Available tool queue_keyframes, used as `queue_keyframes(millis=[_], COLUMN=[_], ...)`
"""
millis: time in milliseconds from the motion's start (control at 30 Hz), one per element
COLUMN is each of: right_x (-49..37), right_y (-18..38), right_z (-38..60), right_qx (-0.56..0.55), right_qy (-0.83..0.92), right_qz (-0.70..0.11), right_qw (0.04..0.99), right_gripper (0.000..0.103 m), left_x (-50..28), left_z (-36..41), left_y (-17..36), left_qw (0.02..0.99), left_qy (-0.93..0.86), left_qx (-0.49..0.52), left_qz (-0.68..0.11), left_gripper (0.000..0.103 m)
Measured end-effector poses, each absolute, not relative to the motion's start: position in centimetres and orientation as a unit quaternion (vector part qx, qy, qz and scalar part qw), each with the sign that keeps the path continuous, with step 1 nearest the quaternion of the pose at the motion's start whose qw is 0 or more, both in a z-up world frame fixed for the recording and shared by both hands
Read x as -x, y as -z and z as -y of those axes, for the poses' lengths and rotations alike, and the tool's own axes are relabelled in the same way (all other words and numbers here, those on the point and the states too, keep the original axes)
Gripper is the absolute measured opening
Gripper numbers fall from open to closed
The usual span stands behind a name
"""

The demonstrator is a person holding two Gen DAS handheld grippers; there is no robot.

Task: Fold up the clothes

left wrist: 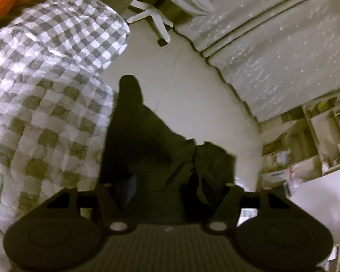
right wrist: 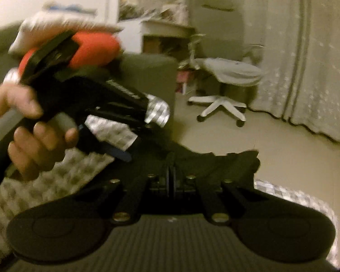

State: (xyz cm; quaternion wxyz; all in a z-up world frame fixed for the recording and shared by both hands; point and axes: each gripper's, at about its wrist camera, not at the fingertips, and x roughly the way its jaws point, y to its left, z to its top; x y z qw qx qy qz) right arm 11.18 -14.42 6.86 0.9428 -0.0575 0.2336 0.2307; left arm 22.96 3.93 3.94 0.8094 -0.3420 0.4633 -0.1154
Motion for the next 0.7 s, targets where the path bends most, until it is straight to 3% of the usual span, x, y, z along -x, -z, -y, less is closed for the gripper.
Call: queue_keyframes(millis=[133, 233, 700], right_x=[-11.6, -11.7, -9.8], right_y=[-7.9, -8.4, -7.4], right_z=[16.2, 17.1, 14.0], right_qx=[-0.036, -0.085, 0.03], right_qy=[-0.23, -0.228, -0.292], right_qz=[-0.229, -0.224, -0.195], right_qw=[0.945, 0.944, 0.936], right_gripper=[0.004, 0.004, 0.004], left_x=[-22.6, -22.6, -23.5], left_z=[-3.5, -3.4, -0.8], left_y=[-4.4, -4.0, -1.6], left_qw=[0.801, 0.794, 0.761], left_qy=[0.132, 0.122, 0.182], left_qx=[0.361, 0.374, 0.414], left_qz=[-0.46, -0.464, -0.465], left_gripper=[0.078, 0.079, 0.079])
